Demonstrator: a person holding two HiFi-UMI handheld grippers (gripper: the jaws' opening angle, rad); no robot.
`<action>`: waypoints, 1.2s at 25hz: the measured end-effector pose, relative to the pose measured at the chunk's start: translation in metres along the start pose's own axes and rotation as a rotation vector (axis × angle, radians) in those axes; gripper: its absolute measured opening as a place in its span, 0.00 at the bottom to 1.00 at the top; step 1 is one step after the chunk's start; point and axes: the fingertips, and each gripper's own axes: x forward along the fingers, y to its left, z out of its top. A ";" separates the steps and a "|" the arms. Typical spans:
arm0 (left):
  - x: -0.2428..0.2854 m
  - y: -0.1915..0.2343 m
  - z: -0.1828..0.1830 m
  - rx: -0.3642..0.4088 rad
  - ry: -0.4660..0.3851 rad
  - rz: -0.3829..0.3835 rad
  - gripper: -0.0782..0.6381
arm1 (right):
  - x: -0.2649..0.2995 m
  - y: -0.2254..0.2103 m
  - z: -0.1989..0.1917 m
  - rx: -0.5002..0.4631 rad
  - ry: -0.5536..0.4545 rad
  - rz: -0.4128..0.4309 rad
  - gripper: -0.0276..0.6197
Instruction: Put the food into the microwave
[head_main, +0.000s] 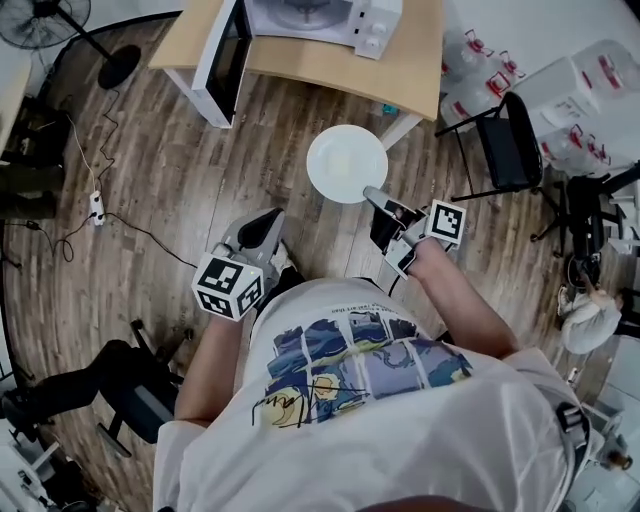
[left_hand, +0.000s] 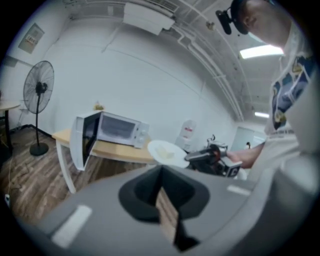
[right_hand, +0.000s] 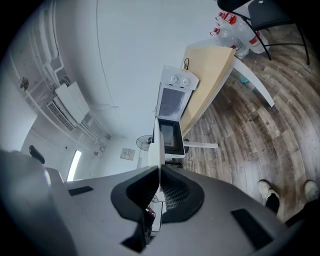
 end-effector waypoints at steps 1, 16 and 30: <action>-0.001 0.011 0.005 0.016 0.006 -0.010 0.12 | 0.013 0.002 0.004 0.005 -0.015 -0.001 0.07; 0.003 0.107 0.045 0.056 0.015 -0.084 0.12 | 0.142 0.005 0.075 0.039 -0.180 -0.016 0.07; 0.058 0.178 0.112 0.043 0.020 0.001 0.12 | 0.270 -0.030 0.207 0.078 -0.188 -0.021 0.07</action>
